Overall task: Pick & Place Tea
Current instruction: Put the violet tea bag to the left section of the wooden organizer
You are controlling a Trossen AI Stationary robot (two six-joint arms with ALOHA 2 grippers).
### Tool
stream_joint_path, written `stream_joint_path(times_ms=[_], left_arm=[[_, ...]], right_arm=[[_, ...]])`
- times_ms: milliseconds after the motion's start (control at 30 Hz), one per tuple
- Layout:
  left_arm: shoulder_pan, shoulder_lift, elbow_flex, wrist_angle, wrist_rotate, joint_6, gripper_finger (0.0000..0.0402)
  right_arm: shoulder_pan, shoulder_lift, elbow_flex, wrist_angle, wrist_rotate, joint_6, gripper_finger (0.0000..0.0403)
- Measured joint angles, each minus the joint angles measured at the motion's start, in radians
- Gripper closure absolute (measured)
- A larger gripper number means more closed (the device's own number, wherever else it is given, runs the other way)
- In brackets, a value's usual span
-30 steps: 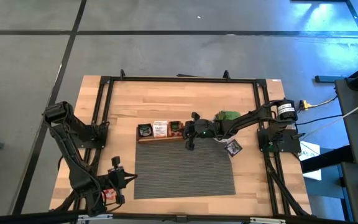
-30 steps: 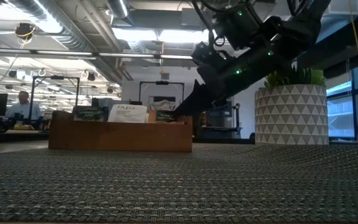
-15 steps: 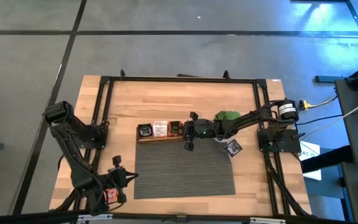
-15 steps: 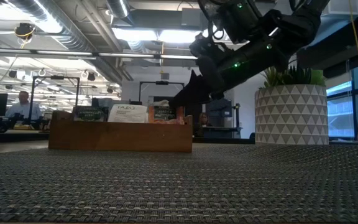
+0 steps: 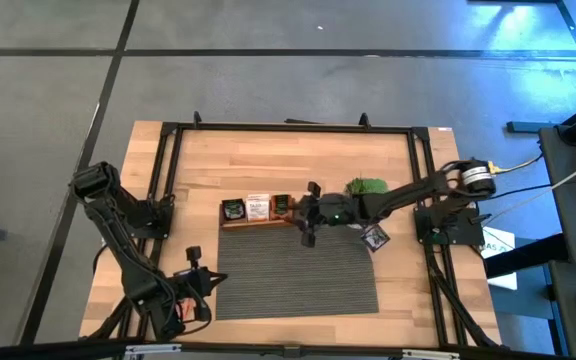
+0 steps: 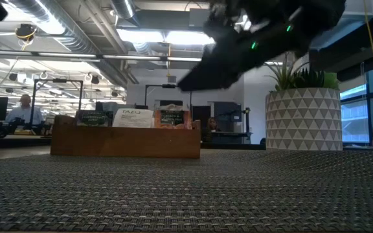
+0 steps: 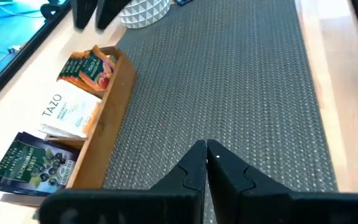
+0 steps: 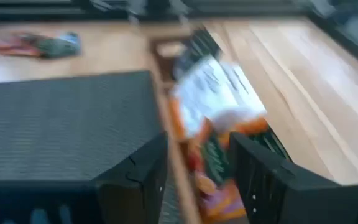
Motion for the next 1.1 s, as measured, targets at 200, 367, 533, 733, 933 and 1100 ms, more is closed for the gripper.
stream_joint_path(times_ms=[200, 367, 533, 733, 933, 1100], left_arm=[[0.028, 0.000, 0.000, 0.003, 0.000, 0.018, 0.0389], [0.053, 0.000, 0.000, 0.000, 0.000, 0.018, 0.0392], [0.075, 0.000, 0.000, 0.002, 0.001, 0.018, 0.0392], [0.095, 0.000, 0.000, 0.018, 0.005, 0.018, 0.0389], [0.111, 0.000, 0.000, 0.076, 0.006, 0.018, 0.0393], [0.111, 0.000, 0.000, 0.091, 0.007, 0.018, 0.0389]], right_arm=[[0.076, -0.133, 0.001, -0.062, 0.000, -0.055, 0.0233], [0.169, -0.216, 0.001, -0.117, 0.001, -0.089, 0.0233], [0.293, -0.298, 0.001, -0.218, 0.087, 0.004, 0.0233], [0.433, -0.352, 0.001, -0.416, 0.221, 0.294, 0.0233], [0.565, -0.345, 0.001, -0.620, 0.253, 0.698, 0.0233], [0.651, -0.344, 0.000, -0.856, 0.289, 1.035, 0.0233]])
